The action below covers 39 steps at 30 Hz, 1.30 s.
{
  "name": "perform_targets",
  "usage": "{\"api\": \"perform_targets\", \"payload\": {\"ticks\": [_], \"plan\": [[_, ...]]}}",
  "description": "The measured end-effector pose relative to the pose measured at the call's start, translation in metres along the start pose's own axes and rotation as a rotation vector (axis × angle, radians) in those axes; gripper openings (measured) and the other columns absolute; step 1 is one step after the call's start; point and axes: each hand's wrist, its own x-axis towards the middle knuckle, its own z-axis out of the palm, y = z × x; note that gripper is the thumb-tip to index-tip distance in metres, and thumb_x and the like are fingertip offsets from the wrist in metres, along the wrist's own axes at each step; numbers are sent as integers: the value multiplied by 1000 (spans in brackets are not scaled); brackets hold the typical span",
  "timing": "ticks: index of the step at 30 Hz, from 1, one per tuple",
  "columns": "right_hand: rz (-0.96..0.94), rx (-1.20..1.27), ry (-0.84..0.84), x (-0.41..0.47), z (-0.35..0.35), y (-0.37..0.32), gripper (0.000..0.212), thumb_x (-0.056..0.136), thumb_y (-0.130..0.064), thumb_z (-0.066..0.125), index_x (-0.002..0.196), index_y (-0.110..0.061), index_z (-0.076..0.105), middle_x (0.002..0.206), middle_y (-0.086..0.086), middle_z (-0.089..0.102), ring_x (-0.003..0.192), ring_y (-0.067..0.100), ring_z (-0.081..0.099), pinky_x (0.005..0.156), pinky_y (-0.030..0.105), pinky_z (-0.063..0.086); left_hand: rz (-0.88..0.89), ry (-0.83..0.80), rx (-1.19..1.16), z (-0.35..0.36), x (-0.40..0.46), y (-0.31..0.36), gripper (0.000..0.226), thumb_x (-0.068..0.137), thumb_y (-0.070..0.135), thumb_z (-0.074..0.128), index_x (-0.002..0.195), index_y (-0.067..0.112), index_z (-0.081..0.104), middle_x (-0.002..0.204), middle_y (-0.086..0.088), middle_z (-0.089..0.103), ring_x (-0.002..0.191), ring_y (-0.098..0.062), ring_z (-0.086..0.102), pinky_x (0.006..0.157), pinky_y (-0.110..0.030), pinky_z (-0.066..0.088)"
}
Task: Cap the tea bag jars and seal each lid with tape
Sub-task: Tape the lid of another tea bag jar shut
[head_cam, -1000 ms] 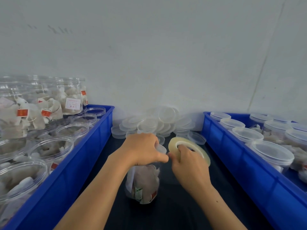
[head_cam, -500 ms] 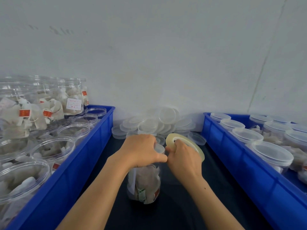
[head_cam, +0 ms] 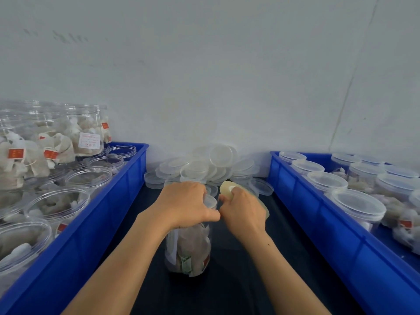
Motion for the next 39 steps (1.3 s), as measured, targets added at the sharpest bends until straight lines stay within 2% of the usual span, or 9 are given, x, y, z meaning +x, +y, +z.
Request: {"api": "perform_targets", "payload": {"ticks": [6, 10, 13, 15, 18, 20, 24, 34, 39], "plan": [[24, -6, -52, 3, 1, -5, 22, 93, -36, 50, 98, -15, 56, 69, -5, 51, 63, 12, 49, 49, 24, 31, 2, 6, -4, -3, -2, 6, 41, 74, 52, 64, 96, 17, 62, 91, 3, 64, 82, -14, 60, 66, -27, 44], [196, -22, -70, 20, -17, 18, 22, 95, -26, 47, 99, -10, 61, 90, 5, 63, 82, 19, 60, 68, 31, 48, 73, -24, -87, 2, -18, 0, 42, 69, 56, 67, 103, 34, 59, 99, 17, 59, 89, -3, 56, 72, -21, 43], [139, 46, -110, 20, -18, 32, 23, 98, -27, 43, 91, -13, 61, 78, 1, 57, 72, 16, 54, 62, 31, 42, 9, -30, -172, -4, -20, -10, 40, 73, 57, 66, 106, 36, 58, 100, 21, 57, 90, 0, 55, 70, -20, 43], [90, 119, -188, 11, -8, 24, 27, 98, -35, 42, 87, -15, 56, 81, 3, 61, 74, 19, 56, 67, 34, 43, 25, -75, -114, -4, -10, -4, 42, 73, 55, 67, 107, 31, 61, 101, 15, 62, 91, -6, 57, 75, -25, 47], [68, 303, -190, 3, 2, 17, 32, 98, -41, 41, 89, -13, 55, 80, 2, 57, 73, 20, 52, 69, 38, 41, 13, -80, -99, -3, -2, 4, 47, 73, 54, 66, 110, 24, 62, 106, 8, 65, 95, -12, 60, 82, -31, 49], [50, 392, -203, 6, -1, 16, 31, 99, -38, 40, 93, -12, 56, 79, 2, 56, 72, 19, 50, 67, 37, 40, -20, -90, -113, -4, -1, -2, 49, 76, 55, 64, 114, 24, 60, 110, 8, 64, 97, -13, 60, 83, -31, 48], [112, 646, -393, 4, -2, 14, 21, 100, -25, 40, 93, -9, 52, 77, 0, 47, 69, 13, 40, 66, 30, 35, -43, -114, -127, -6, 2, -4, 50, 77, 55, 64, 116, 24, 60, 113, 7, 63, 101, -14, 59, 87, -33, 49], [137, 718, -348, -6, -2, 26, 21, 98, -28, 43, 85, -12, 48, 75, 1, 43, 66, 12, 38, 61, 27, 33, -37, -137, -119, -6, 2, 2, 45, 78, 54, 65, 111, 24, 61, 105, 7, 64, 96, -13, 60, 86, -35, 50], [84, 768, -419, -10, -4, 28, 15, 97, -22, 45, 86, -13, 50, 76, 0, 43, 69, 13, 38, 67, 31, 33, -3, -132, -175, -3, 1, 0, 31, 78, 51, 64, 102, 37, 51, 90, 21, 50, 88, -5, 51, 69, -25, 40]]}}
